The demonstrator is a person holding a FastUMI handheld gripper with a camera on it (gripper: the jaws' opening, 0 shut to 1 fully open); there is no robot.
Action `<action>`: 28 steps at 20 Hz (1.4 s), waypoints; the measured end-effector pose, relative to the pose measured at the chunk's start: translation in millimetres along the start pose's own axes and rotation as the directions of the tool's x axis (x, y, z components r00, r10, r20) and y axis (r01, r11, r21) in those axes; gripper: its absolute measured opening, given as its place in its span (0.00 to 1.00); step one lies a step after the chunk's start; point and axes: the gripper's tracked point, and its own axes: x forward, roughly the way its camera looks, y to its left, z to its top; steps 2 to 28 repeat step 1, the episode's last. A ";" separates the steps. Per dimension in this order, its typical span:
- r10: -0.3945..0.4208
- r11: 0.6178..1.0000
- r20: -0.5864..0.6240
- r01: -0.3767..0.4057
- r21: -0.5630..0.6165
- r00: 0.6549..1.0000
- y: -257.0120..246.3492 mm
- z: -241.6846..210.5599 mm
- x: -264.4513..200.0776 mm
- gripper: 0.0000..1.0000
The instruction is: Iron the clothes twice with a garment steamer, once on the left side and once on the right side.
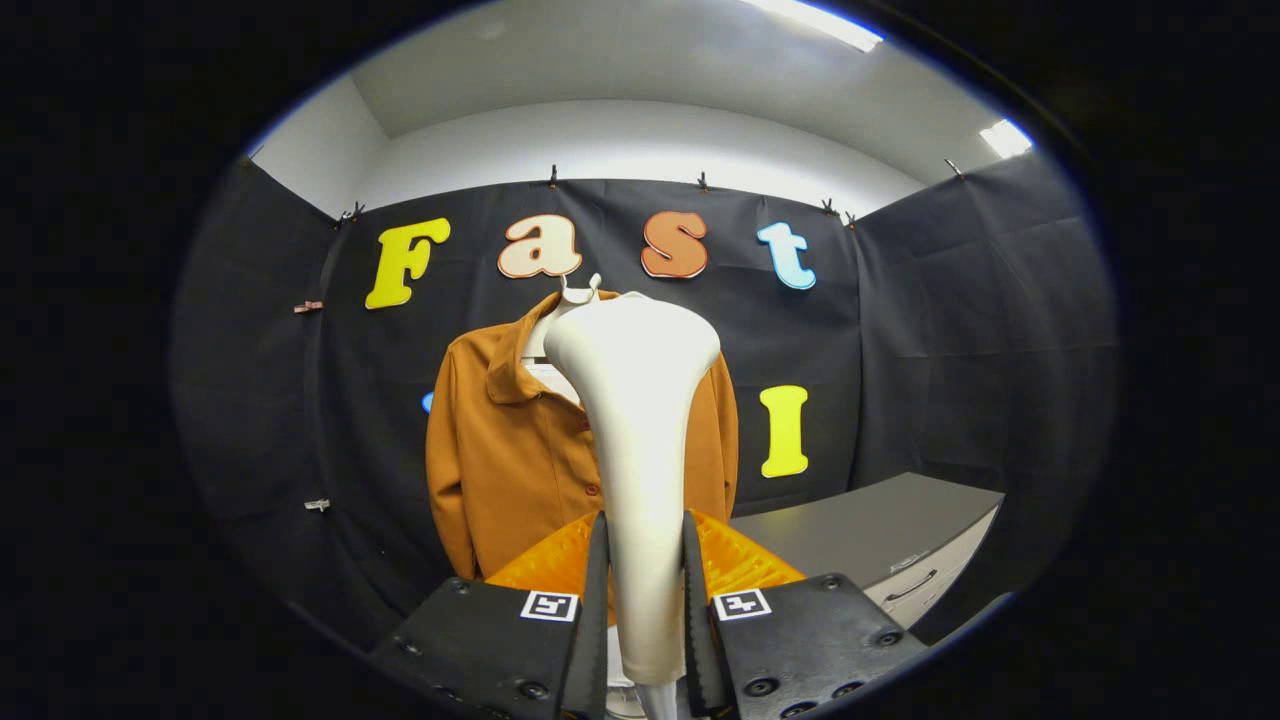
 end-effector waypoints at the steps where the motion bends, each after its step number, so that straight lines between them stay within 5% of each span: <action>1: 0.000 1.000 -0.001 0.000 0.002 1.000 -0.1 0.2 -0.7 0.35; 28: 0.000 1.000 -0.001 0.000 0.002 1.000 -0.1 0.2 -0.7 0.35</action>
